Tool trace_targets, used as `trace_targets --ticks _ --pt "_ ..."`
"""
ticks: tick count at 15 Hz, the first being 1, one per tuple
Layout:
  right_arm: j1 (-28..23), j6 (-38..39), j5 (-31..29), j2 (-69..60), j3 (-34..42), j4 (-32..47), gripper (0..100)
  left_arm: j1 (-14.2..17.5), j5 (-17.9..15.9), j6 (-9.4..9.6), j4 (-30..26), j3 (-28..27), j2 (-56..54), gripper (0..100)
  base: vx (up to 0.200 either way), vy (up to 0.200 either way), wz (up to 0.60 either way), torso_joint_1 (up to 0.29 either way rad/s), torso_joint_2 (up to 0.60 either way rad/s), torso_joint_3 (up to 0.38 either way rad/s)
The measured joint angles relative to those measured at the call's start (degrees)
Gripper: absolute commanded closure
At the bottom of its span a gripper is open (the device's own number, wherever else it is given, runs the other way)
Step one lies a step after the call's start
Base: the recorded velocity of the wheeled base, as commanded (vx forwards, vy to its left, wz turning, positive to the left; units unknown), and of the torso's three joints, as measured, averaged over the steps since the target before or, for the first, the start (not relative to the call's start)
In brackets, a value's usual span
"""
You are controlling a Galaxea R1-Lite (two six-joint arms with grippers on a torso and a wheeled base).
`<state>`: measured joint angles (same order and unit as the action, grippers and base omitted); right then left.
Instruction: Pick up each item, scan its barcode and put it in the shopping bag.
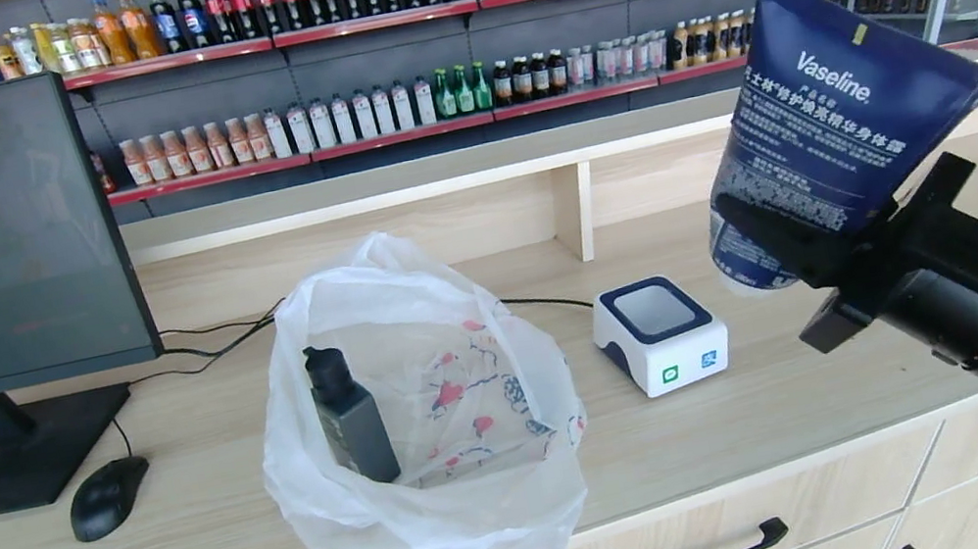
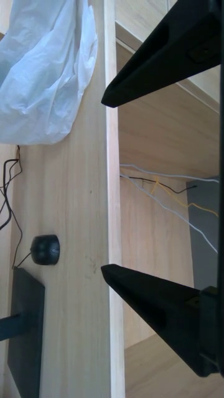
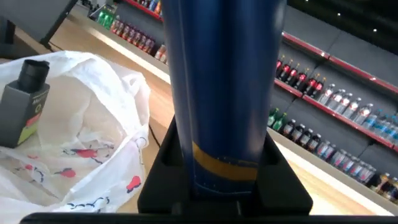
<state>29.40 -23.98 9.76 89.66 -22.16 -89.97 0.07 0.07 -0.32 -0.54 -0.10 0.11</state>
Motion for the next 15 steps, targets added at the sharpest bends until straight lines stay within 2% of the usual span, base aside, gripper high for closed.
trace_targets --ticks 2,5,10,14,15 --pt "0.35 9.64 -5.32 -1.0 0.5 -0.02 100 -0.02 0.0 0.0 0.02 0.0 0.0 0 0.0 0.0 0.0 0.0 0.0 0.0" --pt "0.59 17.03 -6.68 -0.2 4.44 0.09 100 -0.02 0.0 0.07 0.0 0.0 0.0 0 0.0 0.0 0.0 0.0 0.0 0.0" --pt "0.63 18.63 -6.73 2.23 7.07 0.06 100 -0.02 0.0 0.07 0.0 0.0 0.0 0 0.0 0.0 0.0 0.0 0.0 0.0" --pt "0.63 18.76 -6.73 2.67 7.12 0.02 100 -0.02 0.0 0.07 0.0 0.0 0.0 0 -0.2 0.0 0.0 0.006 0.0 0.002" --pt "0.63 18.83 -6.73 2.69 7.07 -0.05 100 -0.02 0.0 0.1 -0.01 0.0 0.0 0 0.0 0.0 0.0 0.0 0.0 0.0"
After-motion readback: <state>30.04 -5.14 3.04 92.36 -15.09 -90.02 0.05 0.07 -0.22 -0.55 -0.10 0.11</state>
